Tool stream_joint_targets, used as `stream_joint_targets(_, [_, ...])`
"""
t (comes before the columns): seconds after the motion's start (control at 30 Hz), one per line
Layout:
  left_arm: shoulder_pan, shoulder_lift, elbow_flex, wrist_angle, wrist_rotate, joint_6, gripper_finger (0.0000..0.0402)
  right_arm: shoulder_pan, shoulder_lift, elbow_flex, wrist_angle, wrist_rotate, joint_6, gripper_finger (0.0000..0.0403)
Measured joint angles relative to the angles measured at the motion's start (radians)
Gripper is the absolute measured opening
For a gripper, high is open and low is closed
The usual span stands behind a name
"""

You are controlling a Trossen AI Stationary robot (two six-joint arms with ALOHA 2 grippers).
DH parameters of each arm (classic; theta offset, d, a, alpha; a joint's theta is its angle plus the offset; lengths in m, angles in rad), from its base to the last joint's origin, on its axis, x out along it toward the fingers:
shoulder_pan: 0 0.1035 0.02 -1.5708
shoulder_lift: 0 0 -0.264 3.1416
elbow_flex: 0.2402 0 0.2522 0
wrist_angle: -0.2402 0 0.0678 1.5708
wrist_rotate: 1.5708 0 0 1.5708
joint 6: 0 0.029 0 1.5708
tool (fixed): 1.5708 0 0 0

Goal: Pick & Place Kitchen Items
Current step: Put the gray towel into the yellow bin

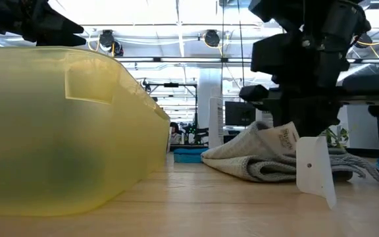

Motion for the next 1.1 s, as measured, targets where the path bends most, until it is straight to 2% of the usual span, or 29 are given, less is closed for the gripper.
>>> stream_joint_targets(0.1, [0.001,0.000,0.000,0.000,0.000,-0.006,0.0209,-0.014,0.032,0.003,0.014,0.000,-0.001,0.0000])
stream_joint_targets(0.17, [0.001,0.000,0.000,0.001,0.000,-0.007,0.0209,-0.036,0.045,0.003,0.025,0.004,0.145,0.0000])
stream_joint_targets(0.33, [0.001,0.000,0.000,0.002,0.000,-0.008,0.0209,-0.110,0.045,0.003,-0.002,-0.023,0.658,0.0000])
stream_joint_targets(0.43, [0.001,0.000,0.000,0.002,0.000,-0.011,0.0209,-0.143,0.043,0.003,-0.003,-0.090,0.781,0.0000])
stream_joint_targets(0.53, [0.001,0.000,0.000,0.001,0.000,-0.013,0.0209,-0.152,0.024,0.000,0.040,-0.148,0.730,0.0000])
stream_joint_targets(0.67, [0.001,0.000,0.000,0.001,0.000,-0.013,0.0209,-0.120,-0.048,-0.005,0.074,-0.137,0.641,0.0000])
stream_joint_targets(0.73, [0.001,0.000,0.000,0.000,0.000,-0.013,0.0209,-0.100,-0.104,-0.004,0.088,-0.088,0.572,0.0000])
stream_joint_targets(0.93, [0.002,0.000,0.000,0.001,0.000,-0.014,0.0209,-0.065,-0.258,-0.050,0.137,0.196,0.405,0.0000])
stream_joint_targets(1.1, [0.002,0.000,0.000,0.001,-0.001,-0.027,0.0209,-0.114,-0.352,-0.107,0.127,0.238,0.253,0.0000])
